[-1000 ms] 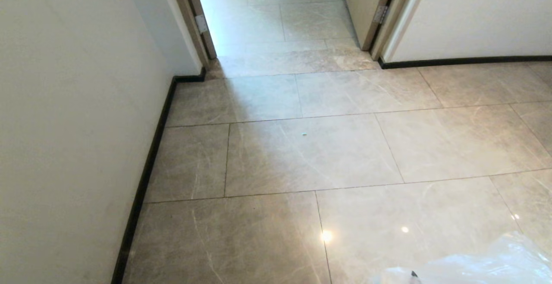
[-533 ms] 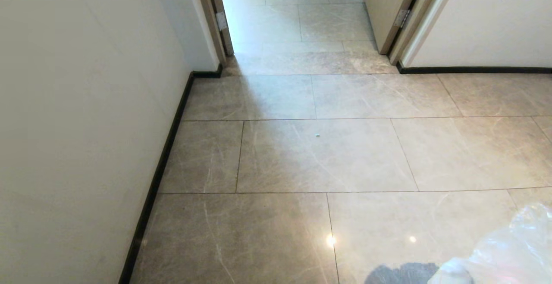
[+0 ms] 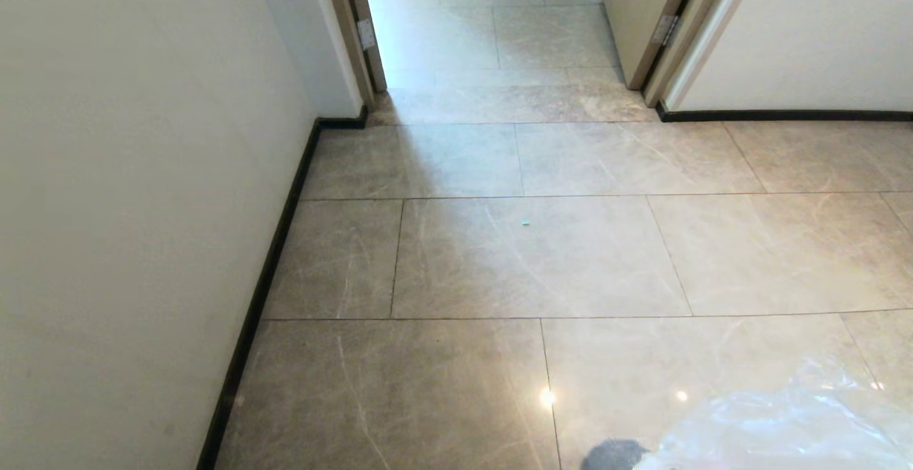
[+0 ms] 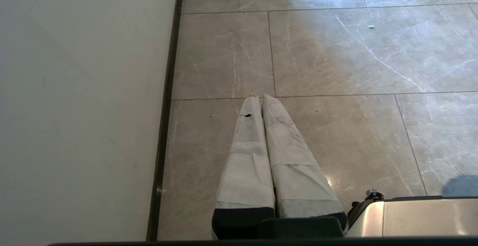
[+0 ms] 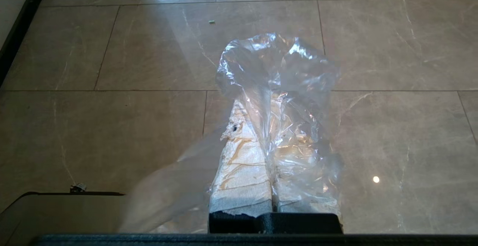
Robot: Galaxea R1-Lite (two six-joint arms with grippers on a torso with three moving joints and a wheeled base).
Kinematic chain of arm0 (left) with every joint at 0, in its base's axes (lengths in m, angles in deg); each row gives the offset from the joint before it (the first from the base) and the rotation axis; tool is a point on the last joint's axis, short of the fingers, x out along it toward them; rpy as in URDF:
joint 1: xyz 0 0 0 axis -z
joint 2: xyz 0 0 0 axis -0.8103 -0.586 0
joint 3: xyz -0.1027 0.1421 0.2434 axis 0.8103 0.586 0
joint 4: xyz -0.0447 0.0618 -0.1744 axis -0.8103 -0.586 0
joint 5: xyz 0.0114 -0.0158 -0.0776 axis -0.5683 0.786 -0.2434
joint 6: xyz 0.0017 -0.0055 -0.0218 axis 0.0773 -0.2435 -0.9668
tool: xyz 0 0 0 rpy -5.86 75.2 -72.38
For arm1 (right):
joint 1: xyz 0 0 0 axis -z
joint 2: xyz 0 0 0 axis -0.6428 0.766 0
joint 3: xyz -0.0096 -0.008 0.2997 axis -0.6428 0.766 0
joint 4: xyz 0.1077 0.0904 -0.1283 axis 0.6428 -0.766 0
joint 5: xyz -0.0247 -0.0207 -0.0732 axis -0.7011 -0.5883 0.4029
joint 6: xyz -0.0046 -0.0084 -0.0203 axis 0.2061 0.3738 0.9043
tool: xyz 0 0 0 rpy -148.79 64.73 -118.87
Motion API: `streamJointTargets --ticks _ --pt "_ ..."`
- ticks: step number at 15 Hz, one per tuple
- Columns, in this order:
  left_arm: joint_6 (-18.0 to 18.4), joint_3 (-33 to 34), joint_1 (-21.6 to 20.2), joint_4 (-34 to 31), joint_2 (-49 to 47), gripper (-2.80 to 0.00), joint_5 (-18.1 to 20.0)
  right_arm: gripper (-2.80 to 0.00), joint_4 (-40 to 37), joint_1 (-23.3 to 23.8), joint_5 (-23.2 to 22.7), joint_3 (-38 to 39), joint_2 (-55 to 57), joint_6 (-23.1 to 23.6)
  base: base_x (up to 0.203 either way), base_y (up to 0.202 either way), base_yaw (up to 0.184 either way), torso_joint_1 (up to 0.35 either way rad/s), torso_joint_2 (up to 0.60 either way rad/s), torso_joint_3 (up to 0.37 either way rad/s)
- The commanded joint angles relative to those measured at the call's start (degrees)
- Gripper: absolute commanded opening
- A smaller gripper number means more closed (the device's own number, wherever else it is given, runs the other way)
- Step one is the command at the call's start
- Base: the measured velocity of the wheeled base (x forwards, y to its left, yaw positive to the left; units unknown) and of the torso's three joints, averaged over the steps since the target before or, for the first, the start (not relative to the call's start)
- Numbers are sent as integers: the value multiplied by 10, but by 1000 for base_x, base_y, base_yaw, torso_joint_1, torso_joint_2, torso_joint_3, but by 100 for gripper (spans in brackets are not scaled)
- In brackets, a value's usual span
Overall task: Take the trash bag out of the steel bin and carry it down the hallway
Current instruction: Put the trash bag at the door
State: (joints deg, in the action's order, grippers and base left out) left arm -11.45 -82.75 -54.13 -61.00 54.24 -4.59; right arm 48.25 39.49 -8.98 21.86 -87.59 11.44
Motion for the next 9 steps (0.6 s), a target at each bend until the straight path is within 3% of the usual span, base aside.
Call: streamJointTargets --ticks 1,6,9 --pt "0 0 0 0 0 -280 0 -280 0 0 0 0 1 0 0 0 0 0 0 0" --pt "-1 0 0 0 0 -280 0 -280 0 0 0 0 1 0 0 0 0 0 0 0" --pt "0 0 0 0 0 -280 0 -280 0 0 0 1 1 0 1 -134 11 3 4 5"
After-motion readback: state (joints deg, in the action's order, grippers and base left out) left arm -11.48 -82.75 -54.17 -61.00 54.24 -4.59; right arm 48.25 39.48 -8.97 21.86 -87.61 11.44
